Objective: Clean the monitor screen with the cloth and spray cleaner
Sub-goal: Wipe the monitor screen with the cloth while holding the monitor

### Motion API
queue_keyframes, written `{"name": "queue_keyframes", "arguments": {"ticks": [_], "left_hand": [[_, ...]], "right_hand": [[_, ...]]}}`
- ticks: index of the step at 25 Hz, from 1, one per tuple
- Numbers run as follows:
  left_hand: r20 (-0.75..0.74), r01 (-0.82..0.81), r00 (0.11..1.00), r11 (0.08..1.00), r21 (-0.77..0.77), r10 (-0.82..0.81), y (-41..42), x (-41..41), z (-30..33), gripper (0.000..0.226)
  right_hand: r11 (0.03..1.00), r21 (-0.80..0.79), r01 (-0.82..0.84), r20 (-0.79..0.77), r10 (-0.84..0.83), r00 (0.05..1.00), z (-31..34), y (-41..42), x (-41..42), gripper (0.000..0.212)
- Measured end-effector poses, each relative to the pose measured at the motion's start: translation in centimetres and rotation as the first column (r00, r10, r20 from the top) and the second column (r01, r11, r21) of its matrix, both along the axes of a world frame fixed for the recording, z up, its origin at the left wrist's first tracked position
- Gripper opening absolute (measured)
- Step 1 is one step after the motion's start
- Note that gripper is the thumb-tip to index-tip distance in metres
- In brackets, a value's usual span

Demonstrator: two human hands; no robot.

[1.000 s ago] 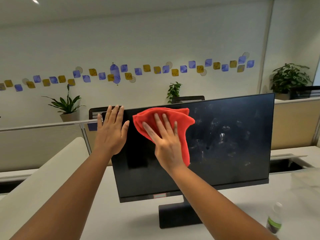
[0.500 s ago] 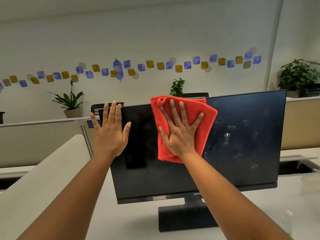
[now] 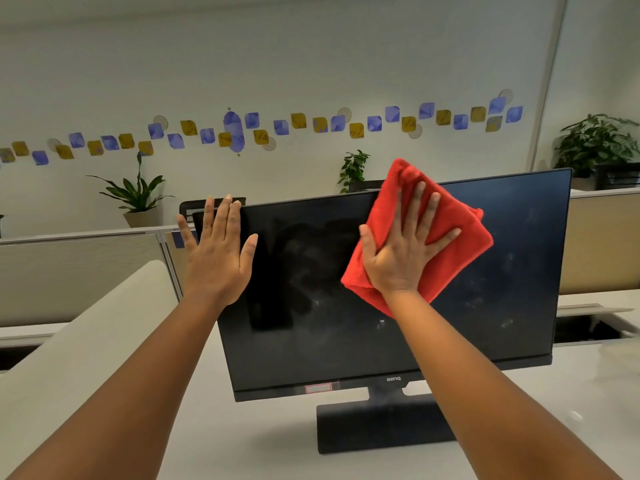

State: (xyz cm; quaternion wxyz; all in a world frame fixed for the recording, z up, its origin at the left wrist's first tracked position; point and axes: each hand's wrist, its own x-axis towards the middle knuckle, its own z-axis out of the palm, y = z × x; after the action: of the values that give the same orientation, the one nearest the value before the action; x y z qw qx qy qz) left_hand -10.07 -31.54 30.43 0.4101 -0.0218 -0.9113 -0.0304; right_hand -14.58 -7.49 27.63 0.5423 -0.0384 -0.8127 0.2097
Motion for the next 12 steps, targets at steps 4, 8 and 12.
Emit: {"name": "queue_keyframes", "arguments": {"ticks": [4, 8, 12], "left_hand": [[-0.007, -0.016, 1.000, 1.000, 0.008, 0.016, 0.2, -0.1, 0.0, 0.065], [-0.012, -0.013, 1.000, 1.000, 0.025, 0.013, 0.3, -0.1, -0.1, 0.066], [-0.009, -0.025, 1.000, 1.000, 0.015, 0.025, 0.3, 0.1, -0.1, 0.068]], "right_hand": [[0.938, 0.338, -0.074, -0.028, 0.089, 0.996, -1.2, -4.2, 0.1, 0.079], [0.779, 0.606, -0.159, -0.006, 0.204, 0.979, -4.6, -6.3, 0.5, 0.074], [0.611, 0.775, -0.161, 0.032, 0.216, 0.976, -9.0, -5.8, 1.2, 0.068]]}}
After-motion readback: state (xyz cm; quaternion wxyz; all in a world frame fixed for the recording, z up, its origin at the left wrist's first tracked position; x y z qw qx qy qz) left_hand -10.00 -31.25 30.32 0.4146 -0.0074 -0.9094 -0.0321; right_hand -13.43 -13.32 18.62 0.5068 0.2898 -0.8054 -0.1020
